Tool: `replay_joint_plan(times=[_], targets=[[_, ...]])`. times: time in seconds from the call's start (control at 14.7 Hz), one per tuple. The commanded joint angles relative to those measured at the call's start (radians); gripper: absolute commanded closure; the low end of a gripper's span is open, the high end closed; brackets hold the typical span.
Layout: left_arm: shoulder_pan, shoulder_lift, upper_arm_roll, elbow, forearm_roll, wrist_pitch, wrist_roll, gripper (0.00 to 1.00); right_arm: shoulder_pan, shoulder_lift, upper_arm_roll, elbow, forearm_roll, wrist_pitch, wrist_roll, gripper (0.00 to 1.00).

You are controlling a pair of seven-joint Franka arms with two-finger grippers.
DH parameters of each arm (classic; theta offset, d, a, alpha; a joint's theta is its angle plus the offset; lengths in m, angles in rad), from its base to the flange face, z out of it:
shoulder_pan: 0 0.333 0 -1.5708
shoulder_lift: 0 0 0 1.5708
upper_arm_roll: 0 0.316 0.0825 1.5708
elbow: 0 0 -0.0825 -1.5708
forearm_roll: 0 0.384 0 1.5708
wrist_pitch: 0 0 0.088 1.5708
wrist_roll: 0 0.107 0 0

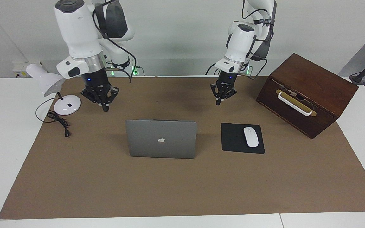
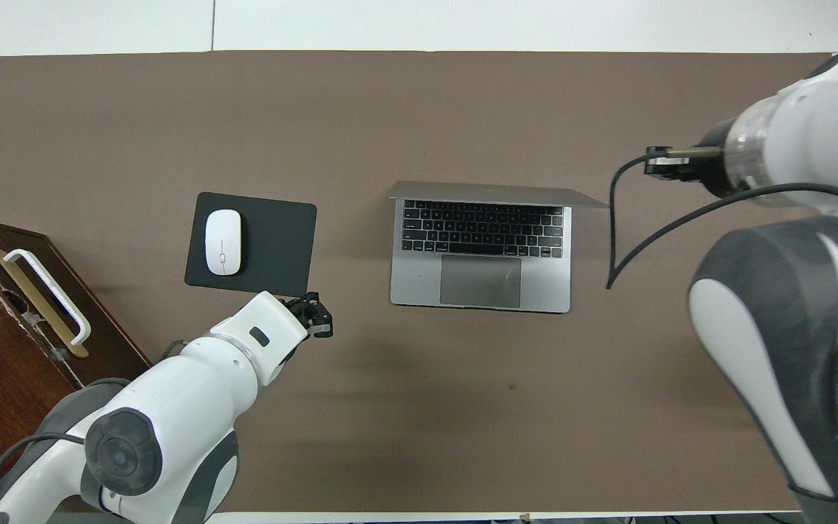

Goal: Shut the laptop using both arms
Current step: 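Move the left gripper toward the laptop while the right gripper reaches the screen, then push the laptop screen top down with the right gripper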

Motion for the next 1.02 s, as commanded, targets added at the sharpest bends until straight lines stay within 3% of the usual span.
replay_joint_plan(times=[0.0, 0.14, 0.41, 0.95], targets=[[-0.045, 0.075, 0.014, -0.014, -0.012, 0.114, -0.013, 1.0, 0.121, 0.039, -0.003, 0.028, -0.069, 0.019, 0.171, 1.0], [-0.065, 0.11, 0.014, -0.014, -0.012, 0.163, -0.015, 1.0, 0.188, 0.071, -0.004, 0.072, -0.088, 0.002, 0.274, 1.0], [-0.088, 0.153, 0.014, -0.013, -0.012, 0.246, -0.027, 1.0, 0.297, 0.08, -0.003, 0.06, -0.115, -0.026, 0.373, 1.0], [-0.137, 0.247, 0.016, 0.0, -0.012, 0.401, -0.027, 1.0, 0.229, 0.102, -0.003, 0.063, -0.125, 0.028, 0.368, 1.0]])
